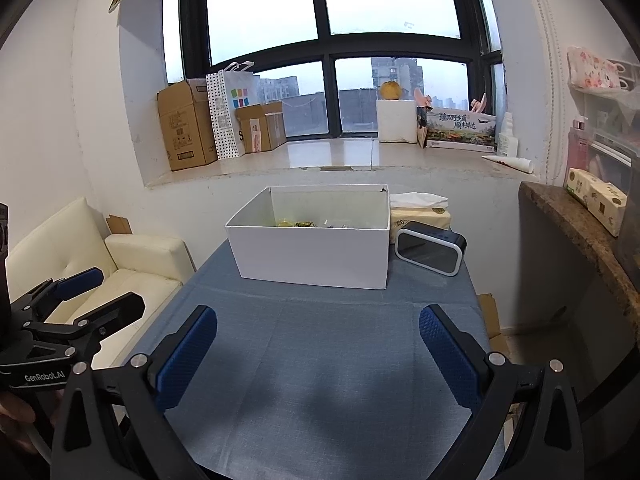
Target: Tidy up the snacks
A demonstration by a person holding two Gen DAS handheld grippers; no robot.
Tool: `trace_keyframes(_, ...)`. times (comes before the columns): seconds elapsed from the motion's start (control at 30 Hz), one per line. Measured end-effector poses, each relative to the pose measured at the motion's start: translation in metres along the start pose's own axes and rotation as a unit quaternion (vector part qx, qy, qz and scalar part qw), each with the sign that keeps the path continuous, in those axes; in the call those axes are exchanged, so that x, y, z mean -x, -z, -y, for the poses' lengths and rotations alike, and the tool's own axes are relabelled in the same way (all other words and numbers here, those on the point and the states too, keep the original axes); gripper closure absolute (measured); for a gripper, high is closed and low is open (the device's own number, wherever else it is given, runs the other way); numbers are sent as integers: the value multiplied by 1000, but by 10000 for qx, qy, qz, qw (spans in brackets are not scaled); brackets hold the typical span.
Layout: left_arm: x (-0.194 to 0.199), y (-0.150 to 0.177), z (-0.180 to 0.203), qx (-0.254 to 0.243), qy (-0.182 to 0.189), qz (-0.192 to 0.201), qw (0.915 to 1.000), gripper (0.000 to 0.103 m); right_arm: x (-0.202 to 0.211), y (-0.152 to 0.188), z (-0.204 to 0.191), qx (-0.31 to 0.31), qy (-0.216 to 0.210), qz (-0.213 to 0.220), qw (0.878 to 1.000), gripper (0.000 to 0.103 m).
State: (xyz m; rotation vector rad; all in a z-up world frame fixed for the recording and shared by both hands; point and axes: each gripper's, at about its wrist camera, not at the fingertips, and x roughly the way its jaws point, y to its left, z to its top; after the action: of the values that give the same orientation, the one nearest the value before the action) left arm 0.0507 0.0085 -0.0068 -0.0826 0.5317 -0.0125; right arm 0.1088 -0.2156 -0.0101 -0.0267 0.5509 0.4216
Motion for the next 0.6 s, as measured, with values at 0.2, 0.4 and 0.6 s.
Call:
trace_keyframes(0.2, 2, 0, 0, 0, 26, 0, 10000, 0, 1, 0, 0, 17, 6, -9, 10000, 0)
trace_keyframes(0.4, 3, 0, 1, 12, 51, 0, 10000, 0, 2, 0, 1, 15, 9, -10, 10000, 0)
trace_keyframes(0.6, 4, 0, 2, 2, 59, -1, 10000, 0, 1, 0, 0, 25, -5, -4, 10000, 0)
